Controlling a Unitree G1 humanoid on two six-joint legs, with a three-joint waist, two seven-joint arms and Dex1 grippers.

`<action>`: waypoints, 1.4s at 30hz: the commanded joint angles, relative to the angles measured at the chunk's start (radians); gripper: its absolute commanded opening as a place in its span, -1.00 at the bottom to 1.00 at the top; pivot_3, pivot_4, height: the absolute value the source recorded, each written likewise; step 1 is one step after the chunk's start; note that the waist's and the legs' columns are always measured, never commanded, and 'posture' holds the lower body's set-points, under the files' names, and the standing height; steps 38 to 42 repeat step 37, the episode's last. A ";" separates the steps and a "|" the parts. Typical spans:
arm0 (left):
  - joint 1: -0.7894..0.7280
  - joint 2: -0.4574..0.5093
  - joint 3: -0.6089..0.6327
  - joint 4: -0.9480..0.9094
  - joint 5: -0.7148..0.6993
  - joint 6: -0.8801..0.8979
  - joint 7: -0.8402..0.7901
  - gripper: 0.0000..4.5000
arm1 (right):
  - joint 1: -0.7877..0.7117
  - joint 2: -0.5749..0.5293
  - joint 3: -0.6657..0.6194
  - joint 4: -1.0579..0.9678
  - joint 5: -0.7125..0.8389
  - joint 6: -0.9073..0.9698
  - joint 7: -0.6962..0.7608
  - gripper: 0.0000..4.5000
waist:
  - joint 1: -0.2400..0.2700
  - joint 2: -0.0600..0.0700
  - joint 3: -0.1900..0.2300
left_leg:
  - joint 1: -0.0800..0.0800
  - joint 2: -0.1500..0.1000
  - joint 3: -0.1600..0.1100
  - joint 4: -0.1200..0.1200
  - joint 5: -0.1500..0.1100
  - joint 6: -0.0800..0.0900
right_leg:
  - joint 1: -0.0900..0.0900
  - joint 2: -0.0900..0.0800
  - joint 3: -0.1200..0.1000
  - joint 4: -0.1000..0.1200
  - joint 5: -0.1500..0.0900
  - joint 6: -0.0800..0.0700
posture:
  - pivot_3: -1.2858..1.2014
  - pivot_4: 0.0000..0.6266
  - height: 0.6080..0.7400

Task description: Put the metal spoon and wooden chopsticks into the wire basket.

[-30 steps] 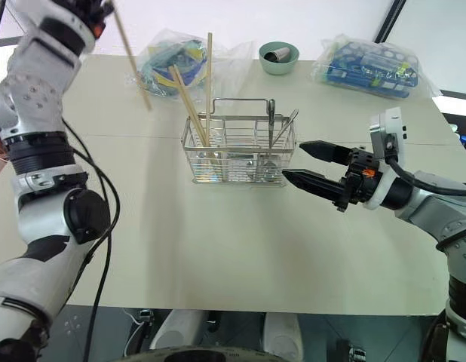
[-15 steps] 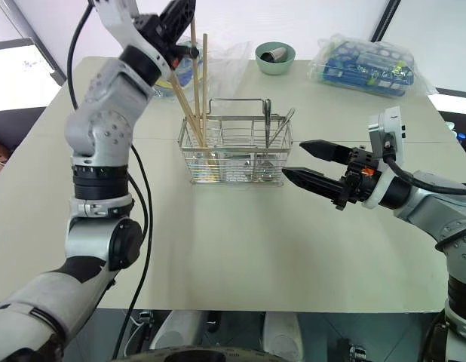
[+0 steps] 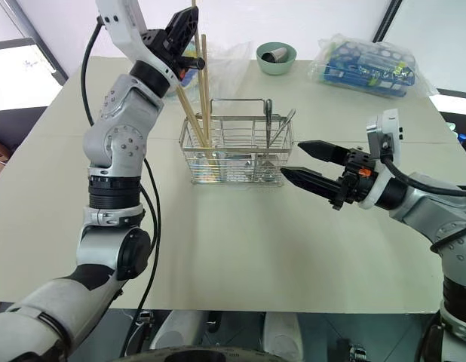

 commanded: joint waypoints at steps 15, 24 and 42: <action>-0.059 0.173 0.062 -0.184 -0.139 0.205 -0.028 0.99 | -0.080 -0.029 0.020 0.040 -0.035 -0.040 0.078 1.00 | -0.003 0.000 0.000 | 0.000 0.001 0.000 0.000 0.000 0.000 | -0.001 0.001 0.000 0.001 0.000 0.000 | 0.03 -0.52 0.35; 0.007 0.837 0.049 -0.286 -0.253 0.469 -0.558 0.99 | -0.155 -0.081 0.056 0.118 -0.100 -0.066 0.207 1.00 | -0.036 0.002 0.000 | 0.002 0.001 0.001 -0.004 0.000 0.000 | -0.002 0.003 0.002 0.000 0.000 -0.001 | 0.03 -0.52 0.35; 0.382 1.104 0.164 -0.386 -0.230 0.450 -0.772 0.99 | -0.199 -0.091 0.096 0.204 -0.188 -0.095 0.326 1.00 | -0.027 0.003 0.001 | 0.001 0.003 0.001 -0.007 -0.001 -0.005 | -0.005 0.000 0.002 -0.001 -0.005 -0.009 | 0.03 -0.52 0.35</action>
